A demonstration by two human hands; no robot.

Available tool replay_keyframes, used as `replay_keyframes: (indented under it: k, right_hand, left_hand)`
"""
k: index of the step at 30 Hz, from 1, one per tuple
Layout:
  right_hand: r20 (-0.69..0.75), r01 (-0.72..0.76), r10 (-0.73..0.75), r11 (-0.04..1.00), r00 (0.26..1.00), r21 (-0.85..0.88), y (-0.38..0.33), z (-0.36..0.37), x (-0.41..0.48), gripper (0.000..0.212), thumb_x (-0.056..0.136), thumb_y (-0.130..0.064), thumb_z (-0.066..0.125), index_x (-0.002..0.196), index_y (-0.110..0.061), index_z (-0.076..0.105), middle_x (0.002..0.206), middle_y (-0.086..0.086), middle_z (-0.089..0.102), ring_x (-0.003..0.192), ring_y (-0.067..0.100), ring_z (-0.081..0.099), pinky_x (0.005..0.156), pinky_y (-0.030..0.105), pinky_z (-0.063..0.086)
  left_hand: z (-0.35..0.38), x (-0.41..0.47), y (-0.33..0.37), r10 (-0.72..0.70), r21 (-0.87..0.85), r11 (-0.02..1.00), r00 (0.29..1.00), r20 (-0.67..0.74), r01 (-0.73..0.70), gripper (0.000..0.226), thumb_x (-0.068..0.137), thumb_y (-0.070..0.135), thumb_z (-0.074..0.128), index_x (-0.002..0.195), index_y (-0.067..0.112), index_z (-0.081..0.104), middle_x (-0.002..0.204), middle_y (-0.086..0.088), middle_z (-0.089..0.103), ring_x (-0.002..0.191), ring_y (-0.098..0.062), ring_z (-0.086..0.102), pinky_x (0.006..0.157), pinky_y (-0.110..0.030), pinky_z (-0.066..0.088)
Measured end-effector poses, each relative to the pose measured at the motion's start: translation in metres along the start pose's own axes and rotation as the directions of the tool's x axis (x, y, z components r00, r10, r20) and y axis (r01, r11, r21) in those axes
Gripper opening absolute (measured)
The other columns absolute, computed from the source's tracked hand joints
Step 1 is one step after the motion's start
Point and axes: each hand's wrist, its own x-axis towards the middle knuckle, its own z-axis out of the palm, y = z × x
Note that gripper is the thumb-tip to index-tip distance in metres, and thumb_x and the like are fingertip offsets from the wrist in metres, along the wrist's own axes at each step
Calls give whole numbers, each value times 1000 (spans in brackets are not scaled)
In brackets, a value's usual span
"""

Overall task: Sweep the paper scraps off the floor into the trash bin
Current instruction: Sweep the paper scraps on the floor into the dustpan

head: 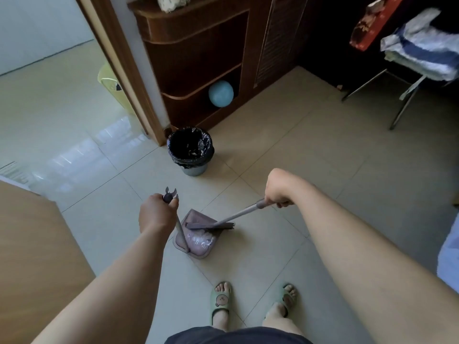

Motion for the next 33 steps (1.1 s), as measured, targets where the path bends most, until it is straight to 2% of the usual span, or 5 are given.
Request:
replay_keyframes:
  k: [7,13,22,27,33]
  right_hand:
    - [-131,-92,96,995,987,36,51,-15,-20,45,71,-45,77,51,-9,57,27,-5,48,36,17,49,49,20,40]
    - [17,-188,190,956,982,227,102,-29,-33,28,88,-28,62,67,-9,56,65,5,60,48,18,45,50,24,35]
    - [-158,-275,359,878,920,392,209,-41,-31,39,81,-32,70,53,-9,55,44,3,54,36,18,45,44,19,36]
    - [-67,-330,440,757,895,564,283,-45,-23,30,86,-23,67,64,-7,54,58,8,59,40,18,45,42,21,35]
    - [-3,-400,547,617,837,678,373,-36,-11,20,88,-9,56,69,-5,55,51,8,53,36,17,41,34,15,29]
  left_hand:
    - [15,-15,35,114,16,993,993,27,-115,29,90,31,59,82,4,65,74,-13,63,73,-32,58,58,-29,36]
    - [41,-29,85,225,44,973,974,36,-227,29,91,30,58,81,3,64,74,-14,61,74,-33,55,60,-30,35]
    - [105,-57,167,358,43,932,933,44,-360,23,89,23,60,80,3,64,76,-14,60,76,-33,55,62,-29,34]
    - [153,-79,213,402,63,912,913,60,-406,24,88,27,59,81,4,63,75,-13,61,75,-34,59,59,-30,38]
    - [208,-109,257,429,110,894,901,71,-434,31,89,35,59,82,5,64,70,-9,56,70,-31,54,57,-28,33]
